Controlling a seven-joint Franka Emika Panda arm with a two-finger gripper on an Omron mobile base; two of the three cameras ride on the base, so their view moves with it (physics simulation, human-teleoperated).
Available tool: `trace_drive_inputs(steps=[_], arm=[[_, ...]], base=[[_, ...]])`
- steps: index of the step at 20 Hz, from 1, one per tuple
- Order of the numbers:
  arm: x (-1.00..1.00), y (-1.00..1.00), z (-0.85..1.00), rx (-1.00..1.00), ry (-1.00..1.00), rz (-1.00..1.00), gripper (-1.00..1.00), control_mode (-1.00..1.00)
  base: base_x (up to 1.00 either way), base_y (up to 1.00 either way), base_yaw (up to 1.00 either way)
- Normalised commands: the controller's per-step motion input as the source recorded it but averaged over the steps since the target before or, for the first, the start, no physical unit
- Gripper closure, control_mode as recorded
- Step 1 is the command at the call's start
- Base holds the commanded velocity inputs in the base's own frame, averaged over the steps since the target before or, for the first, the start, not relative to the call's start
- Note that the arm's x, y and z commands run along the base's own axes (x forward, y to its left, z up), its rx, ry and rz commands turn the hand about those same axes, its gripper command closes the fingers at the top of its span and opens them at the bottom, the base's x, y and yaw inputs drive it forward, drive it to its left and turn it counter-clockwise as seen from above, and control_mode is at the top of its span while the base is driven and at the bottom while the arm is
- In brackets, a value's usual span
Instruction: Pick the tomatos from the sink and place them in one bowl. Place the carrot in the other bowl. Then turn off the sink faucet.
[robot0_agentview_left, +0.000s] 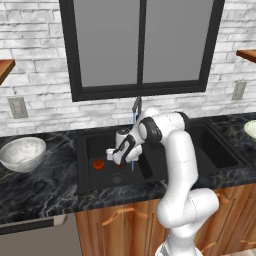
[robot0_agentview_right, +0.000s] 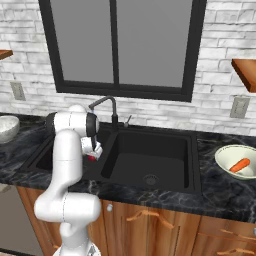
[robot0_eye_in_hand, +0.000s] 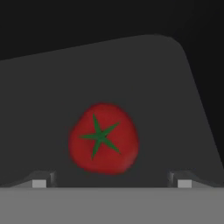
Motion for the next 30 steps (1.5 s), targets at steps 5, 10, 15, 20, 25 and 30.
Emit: trace_drive_inputs(steps=[5, 10, 15, 20, 25, 30], arm=[[0.27, 0.03, -0.19, 0.00, 0.00, -0.02, -1.00, -1.00], [0.20, 0.00, -0.21, 0.00, 0.01, -0.02, -1.00, -1.00], [0.13, 0.00, -0.21, 0.00, 0.03, -0.02, -1.00, -1.00], [0.15, 0.00, -0.20, 0.00, 0.08, -0.01, 1.00, -1.00], [0.05, 0.00, -0.05, 0.00, 0.05, 0.00, 1.00, -1.00], [-0.08, 0.00, 0.00, 0.00, -0.05, 0.00, 1.00, -1.00]], base=[[0.00, 0.00, 0.00], [0.00, 0.00, 0.00], [0.00, 0.00, 0.00], [0.00, 0.00, 0.00], [0.00, 0.00, 0.00], [0.00, 0.00, 0.00]])
